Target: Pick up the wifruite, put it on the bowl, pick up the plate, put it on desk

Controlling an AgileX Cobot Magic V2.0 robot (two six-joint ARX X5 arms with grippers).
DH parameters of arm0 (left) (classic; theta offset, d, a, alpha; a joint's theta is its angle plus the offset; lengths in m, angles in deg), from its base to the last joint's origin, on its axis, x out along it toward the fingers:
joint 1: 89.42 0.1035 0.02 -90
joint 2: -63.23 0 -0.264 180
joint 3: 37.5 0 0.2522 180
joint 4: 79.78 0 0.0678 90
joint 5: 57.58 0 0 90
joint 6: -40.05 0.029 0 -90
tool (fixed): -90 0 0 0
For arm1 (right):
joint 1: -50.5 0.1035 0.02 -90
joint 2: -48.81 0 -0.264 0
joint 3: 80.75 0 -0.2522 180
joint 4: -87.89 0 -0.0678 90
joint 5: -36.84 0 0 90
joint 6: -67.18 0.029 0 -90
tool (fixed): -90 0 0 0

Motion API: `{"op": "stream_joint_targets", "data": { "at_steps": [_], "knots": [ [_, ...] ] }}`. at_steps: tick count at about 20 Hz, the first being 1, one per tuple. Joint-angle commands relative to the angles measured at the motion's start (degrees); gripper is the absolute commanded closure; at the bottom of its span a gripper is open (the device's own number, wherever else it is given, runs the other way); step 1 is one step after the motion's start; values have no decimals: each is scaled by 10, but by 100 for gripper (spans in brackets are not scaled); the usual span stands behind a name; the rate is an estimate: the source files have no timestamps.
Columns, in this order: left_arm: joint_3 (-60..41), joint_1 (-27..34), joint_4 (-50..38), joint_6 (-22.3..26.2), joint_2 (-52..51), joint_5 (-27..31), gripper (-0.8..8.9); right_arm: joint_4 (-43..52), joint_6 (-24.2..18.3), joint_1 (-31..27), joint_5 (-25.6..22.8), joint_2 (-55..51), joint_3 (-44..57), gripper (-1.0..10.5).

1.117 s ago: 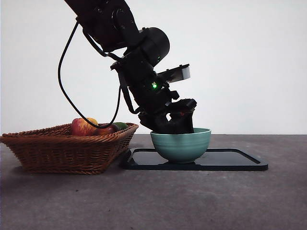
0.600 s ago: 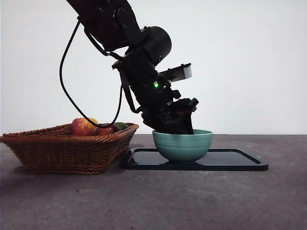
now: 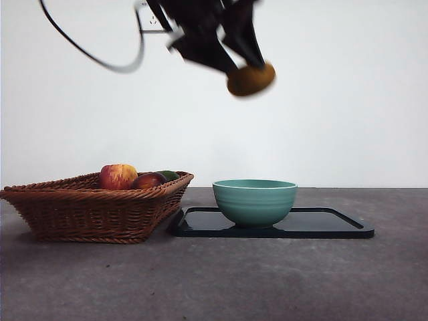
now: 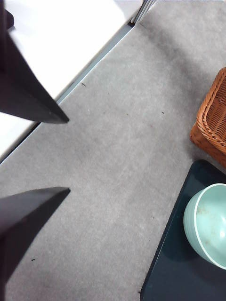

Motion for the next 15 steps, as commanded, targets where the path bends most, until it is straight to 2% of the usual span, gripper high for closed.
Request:
{"op": "stream_joint_targets", "data": {
  "at_steps": [1, 3, 6, 8, 11, 15],
  "knots": [
    [15, 4, 32, -77, -55, 40, 659, 3, 1, 4, 0, 2, -6, 729],
    [15, 10, 82, -106, -107, 79, 659, 3, 1, 4, 0, 2, -6, 729],
    [13, 30, 152, -148, -173, 96, 659, 5, 1, 4, 0, 2, -6, 730],
    [1, 45, 187, -180, -209, 130, 659, 9, 1, 3, 0, 2, -6, 729],
    [-71, 64, 177, -209, -264, 150, 659, 9, -3, 3, 0, 2, -6, 729],
    [-230, 93, 106, -238, -325, 154, 660, 9, -3, 4, 0, 2, -6, 729]
  ]
}}
